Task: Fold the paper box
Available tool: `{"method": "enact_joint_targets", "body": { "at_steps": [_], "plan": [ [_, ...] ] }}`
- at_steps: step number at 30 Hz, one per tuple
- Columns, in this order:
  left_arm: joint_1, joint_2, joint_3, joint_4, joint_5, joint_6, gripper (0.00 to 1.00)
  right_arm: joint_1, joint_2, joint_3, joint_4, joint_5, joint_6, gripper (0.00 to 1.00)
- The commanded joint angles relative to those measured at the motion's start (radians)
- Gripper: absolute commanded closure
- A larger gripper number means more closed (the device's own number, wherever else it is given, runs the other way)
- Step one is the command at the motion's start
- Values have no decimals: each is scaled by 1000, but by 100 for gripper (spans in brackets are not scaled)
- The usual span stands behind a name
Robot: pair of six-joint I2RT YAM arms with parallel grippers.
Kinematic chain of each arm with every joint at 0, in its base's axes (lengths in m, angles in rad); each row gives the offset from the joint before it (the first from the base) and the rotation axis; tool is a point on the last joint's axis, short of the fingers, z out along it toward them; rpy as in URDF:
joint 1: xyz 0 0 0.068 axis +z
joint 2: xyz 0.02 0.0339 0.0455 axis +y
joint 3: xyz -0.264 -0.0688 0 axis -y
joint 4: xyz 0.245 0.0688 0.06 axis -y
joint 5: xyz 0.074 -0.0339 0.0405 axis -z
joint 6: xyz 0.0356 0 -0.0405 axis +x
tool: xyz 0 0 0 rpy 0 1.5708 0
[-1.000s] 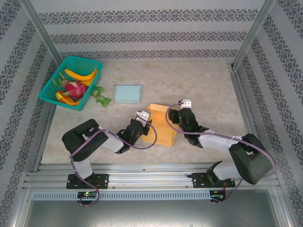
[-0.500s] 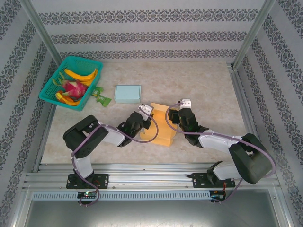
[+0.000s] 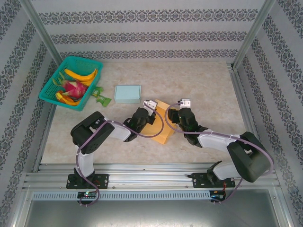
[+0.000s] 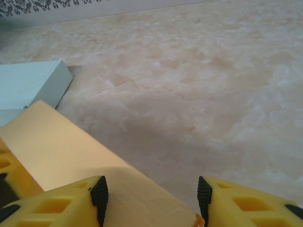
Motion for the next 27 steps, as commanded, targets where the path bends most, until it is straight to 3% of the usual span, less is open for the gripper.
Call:
{"method": "enact_joint_targets", "body": {
  "at_steps": [1, 4, 7, 9, 16, 27],
  "plan": [
    [-29, 43, 40, -29, -61, -37, 85, 24, 30, -13, -12, -48, 3, 45],
    [-29, 70, 71, -51, -132, -59, 86, 24, 37, -18, 3, -49, 8, 45],
    [-36, 96, 121, -120, -309, -96, 93, 23, 39, -33, 22, -31, 19, 46],
    [-43, 107, 126, -112, -333, -90, 93, 24, 37, -42, 35, -22, 23, 46],
    [-48, 114, 147, -141, -332, -58, 92, 22, 46, -37, 32, -17, 47, 46],
    [-47, 4, 49, -167, -147, -34, 67, 11, 37, -40, 15, -18, 65, 45]
  ]
}}
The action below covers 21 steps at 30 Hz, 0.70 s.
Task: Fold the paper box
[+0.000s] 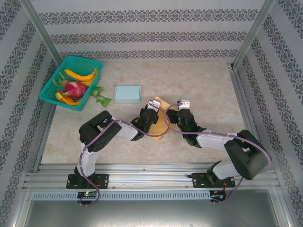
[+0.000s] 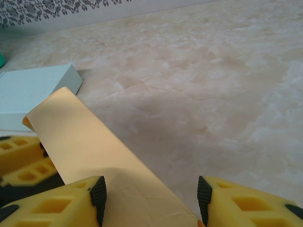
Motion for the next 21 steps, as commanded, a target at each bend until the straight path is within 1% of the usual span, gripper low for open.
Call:
{"method": "enact_joint_targets", "body": {
  "at_steps": [1, 4, 7, 10, 11, 12, 13, 15, 18, 21],
  "plan": [
    [2, -98, -65, -37, 74, -12, 65, 2, 8, -27, -53, -8, 31, 45],
    [3, -183, -128, -52, 109, -55, 63, -1, 7, -26, -61, 1, 37, 45],
    [2, -285, -188, -113, 89, -132, 62, 0, 5, -20, -66, 4, 39, 45],
    [3, -381, -240, -249, 12, -274, 57, 0, 4, -18, -73, 6, 42, 45],
    [4, -406, -249, -322, -15, -339, 54, -1, 3, -16, -75, 7, 41, 45],
    [11, -431, -261, -393, -23, -414, 48, 0, 2, -17, -77, 8, 41, 45],
    [21, -449, -271, -451, -7, -487, 43, 0, 0, -17, -78, 11, 41, 45],
    [56, -475, -314, -497, 93, -610, 40, -2, -1, -15, -82, 13, 40, 45],
    [81, -485, -366, -482, 201, -699, 40, -7, 5, -12, -84, 14, 42, 45],
    [83, -485, -401, -431, 273, -756, 39, -19, 20, -11, -79, 6, 57, 45]
  ]
}}
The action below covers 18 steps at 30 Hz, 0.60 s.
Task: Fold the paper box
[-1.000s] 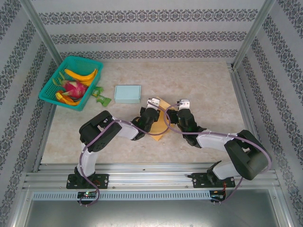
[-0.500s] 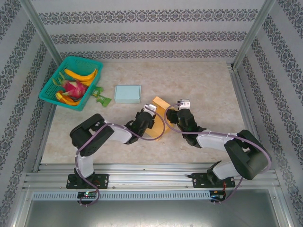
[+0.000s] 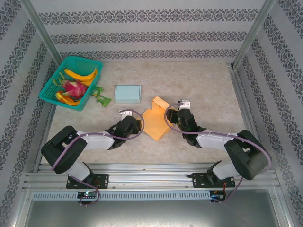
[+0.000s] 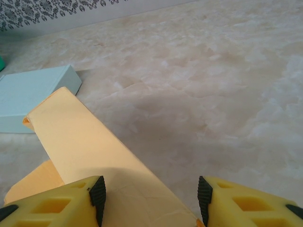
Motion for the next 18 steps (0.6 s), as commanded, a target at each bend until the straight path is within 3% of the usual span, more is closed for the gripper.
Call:
{"method": "enact_joint_targets", "body": {
  "at_steps": [1, 9, 18],
  "plan": [
    [4, -8, -29, 1, 130, -161, 40, -19, 24, -13, -67, 1, 28, 45],
    [4, 32, -57, 165, 198, -253, 40, -27, 43, -14, -55, -12, 32, 45],
    [4, 158, 65, 236, 241, -285, 46, -35, 51, -34, -29, -20, 45, 45]
  ]
}}
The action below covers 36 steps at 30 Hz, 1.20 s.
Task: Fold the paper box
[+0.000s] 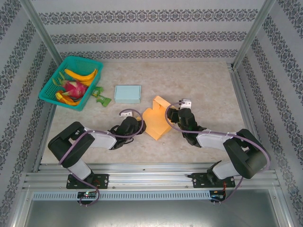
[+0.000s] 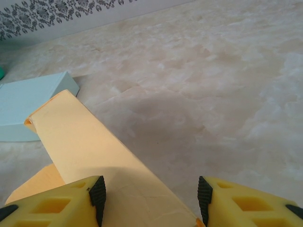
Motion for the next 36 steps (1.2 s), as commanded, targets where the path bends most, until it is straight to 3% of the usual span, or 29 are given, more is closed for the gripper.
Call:
{"method": "enact_joint_targets", "body": {
  "at_steps": [1, 4, 7, 9, 12, 19, 27, 29, 32, 36],
  "plan": [
    [0, 47, 56, 59, 68, -51, 47, -13, 35, -37, -53, -12, 18, 45],
    [0, 54, 107, 63, 82, -44, 56, -18, 48, -42, -42, -19, 24, 45],
    [0, 44, 149, 34, 74, -35, 76, -28, 54, -47, -28, -39, 34, 45],
    [0, 26, 180, -23, 55, -17, 90, -36, 44, -51, -24, -55, 39, 44],
    [0, -12, 239, -167, 14, 34, 100, -46, -7, -50, -44, -75, 41, 43],
    [0, -122, 386, -561, -117, 270, 100, -53, -274, -72, -177, -71, 27, 40],
    [-22, -202, 649, -1063, -250, 575, 100, -78, -719, -118, -460, -1, 17, 35],
    [-26, -189, 725, -1168, -219, 662, 100, -84, -791, -118, -496, 0, 21, 34],
    [-53, -145, 839, -1305, -197, 814, 100, -104, -816, -85, -537, -41, 2, 29],
    [-65, -96, 895, -1356, -98, 990, 98, -164, -656, 74, -637, -251, -48, 29]
  ]
}}
